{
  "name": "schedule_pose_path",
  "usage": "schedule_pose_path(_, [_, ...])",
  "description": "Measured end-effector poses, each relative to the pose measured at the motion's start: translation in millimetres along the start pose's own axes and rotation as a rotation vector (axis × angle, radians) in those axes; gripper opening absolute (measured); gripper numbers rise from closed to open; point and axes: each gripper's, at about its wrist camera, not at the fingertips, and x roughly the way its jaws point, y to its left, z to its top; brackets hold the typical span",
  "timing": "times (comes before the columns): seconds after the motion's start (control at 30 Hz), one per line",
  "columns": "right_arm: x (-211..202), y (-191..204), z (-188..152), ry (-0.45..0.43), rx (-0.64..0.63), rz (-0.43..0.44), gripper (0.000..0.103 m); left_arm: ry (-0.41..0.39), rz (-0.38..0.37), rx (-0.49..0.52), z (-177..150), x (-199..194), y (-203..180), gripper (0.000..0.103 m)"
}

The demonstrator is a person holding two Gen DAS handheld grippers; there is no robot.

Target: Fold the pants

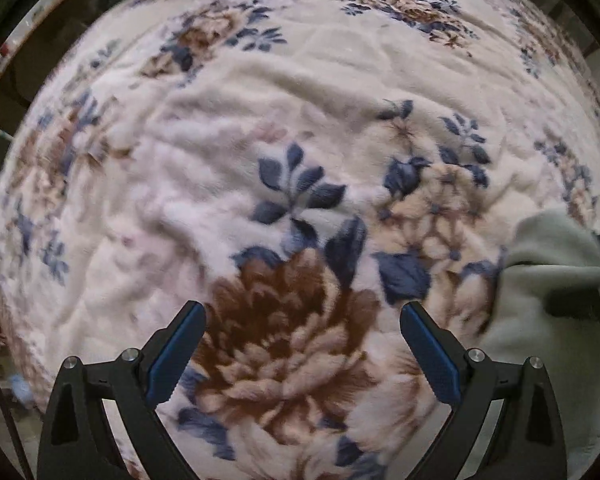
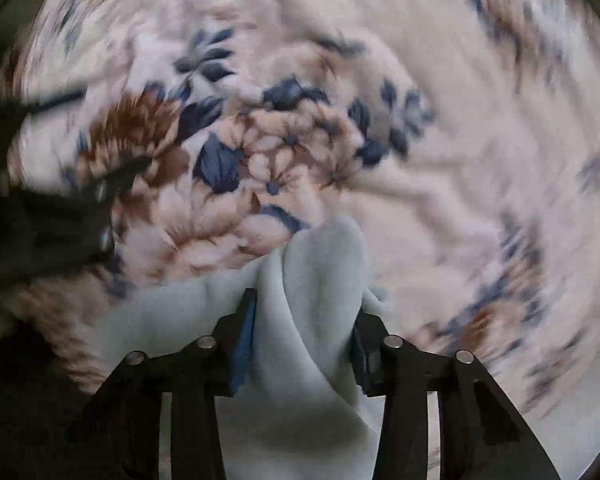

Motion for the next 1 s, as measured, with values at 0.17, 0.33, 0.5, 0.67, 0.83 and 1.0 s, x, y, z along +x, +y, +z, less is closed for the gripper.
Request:
schedule_pose_path(0.17, [58.3,-138.7,-28.8,0.003,0.713,0.654,0.038,-0.003,-0.089,0.000,1.1,-7.7,-7.7,0.099])
schedule_pose_path(0.33, [53.5,-151.4,-47.8,-0.013,0.774,0.764,0.043,0.017,-0.181,0.008,0.4,-11.4,-17.5,0.099])
schedule_pose_path(0.5, [-34.8,-130.3,-21.0,-0.102,0.480,0.305,0.075,0.000,-0.145,-0.003,-2.9,-9.7,-8.3,0.099])
schedule_pose_path(0.67, [-42.8,-45.5,30.3,0.037,0.015,0.057,0.076,0.016,-0.073,-0.071,-11.0,7.2,20.5,0.099])
schedule_pose_path(0.83, [35.7,18.2,32.4,0.318,-0.375,-0.233,0.074,0.068,-0.071,-0.149,-21.2,28.5,48.0,0.099])
schedule_pose_path(1.0, [33.7,-64.9,50.7,0.297,0.219,0.184,0.029,0.081,-0.096,-0.189,-27.2,36.1,57.6,0.099])
